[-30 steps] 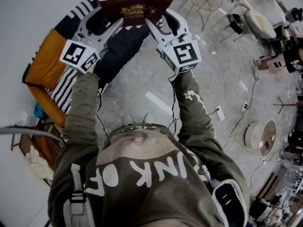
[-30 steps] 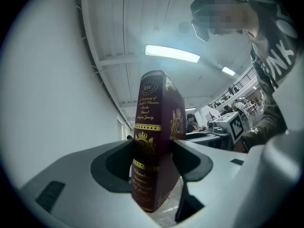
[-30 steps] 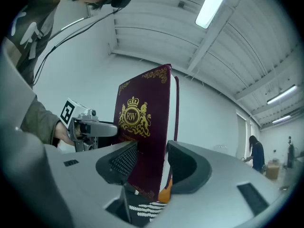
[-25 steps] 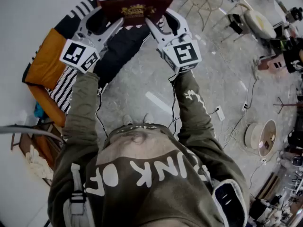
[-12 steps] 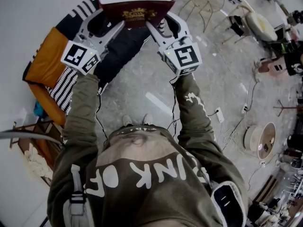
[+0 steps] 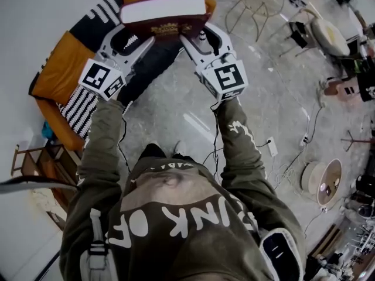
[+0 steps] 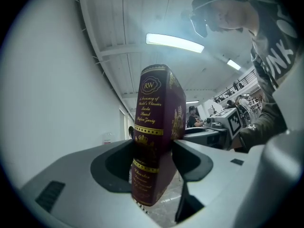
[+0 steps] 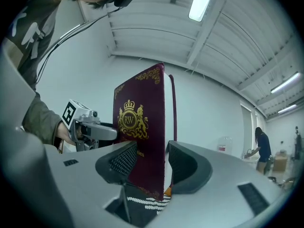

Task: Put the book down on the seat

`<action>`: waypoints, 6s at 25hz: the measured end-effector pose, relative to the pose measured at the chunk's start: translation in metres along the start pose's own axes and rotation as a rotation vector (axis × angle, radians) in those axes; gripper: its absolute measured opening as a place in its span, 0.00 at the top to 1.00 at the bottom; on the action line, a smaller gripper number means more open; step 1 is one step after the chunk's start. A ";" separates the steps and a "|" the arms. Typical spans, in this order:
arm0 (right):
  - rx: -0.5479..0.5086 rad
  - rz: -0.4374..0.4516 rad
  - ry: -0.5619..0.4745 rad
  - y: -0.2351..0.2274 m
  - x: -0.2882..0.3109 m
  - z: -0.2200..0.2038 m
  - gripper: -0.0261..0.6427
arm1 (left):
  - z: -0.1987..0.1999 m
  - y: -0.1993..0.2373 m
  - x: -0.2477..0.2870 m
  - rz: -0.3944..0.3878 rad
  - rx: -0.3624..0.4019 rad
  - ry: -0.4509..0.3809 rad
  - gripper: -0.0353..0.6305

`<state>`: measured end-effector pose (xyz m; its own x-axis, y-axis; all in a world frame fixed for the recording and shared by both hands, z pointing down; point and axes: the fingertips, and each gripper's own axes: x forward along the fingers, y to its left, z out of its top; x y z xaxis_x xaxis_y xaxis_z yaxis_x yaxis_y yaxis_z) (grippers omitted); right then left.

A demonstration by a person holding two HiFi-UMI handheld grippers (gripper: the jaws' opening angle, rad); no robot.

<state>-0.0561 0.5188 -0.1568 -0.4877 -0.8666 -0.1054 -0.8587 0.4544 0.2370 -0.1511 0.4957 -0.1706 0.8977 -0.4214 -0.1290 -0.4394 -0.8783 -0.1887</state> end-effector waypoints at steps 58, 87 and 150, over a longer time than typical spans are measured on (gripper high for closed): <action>0.452 0.135 0.546 -0.161 0.350 -0.644 0.63 | -0.658 0.308 0.205 0.100 -0.523 0.441 0.57; 0.742 0.229 0.750 -0.170 0.428 -0.843 0.63 | -0.865 0.373 0.220 0.186 -0.997 0.645 0.51; -0.049 -0.064 -0.030 -0.087 0.223 -0.080 0.94 | -0.107 0.233 0.067 0.162 0.059 0.019 0.94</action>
<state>-0.0782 0.2695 -0.1241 -0.4377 -0.8864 -0.1508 -0.8796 0.3874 0.2760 -0.1894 0.2381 -0.1188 0.8150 -0.5612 -0.1445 -0.5794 -0.7839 -0.2233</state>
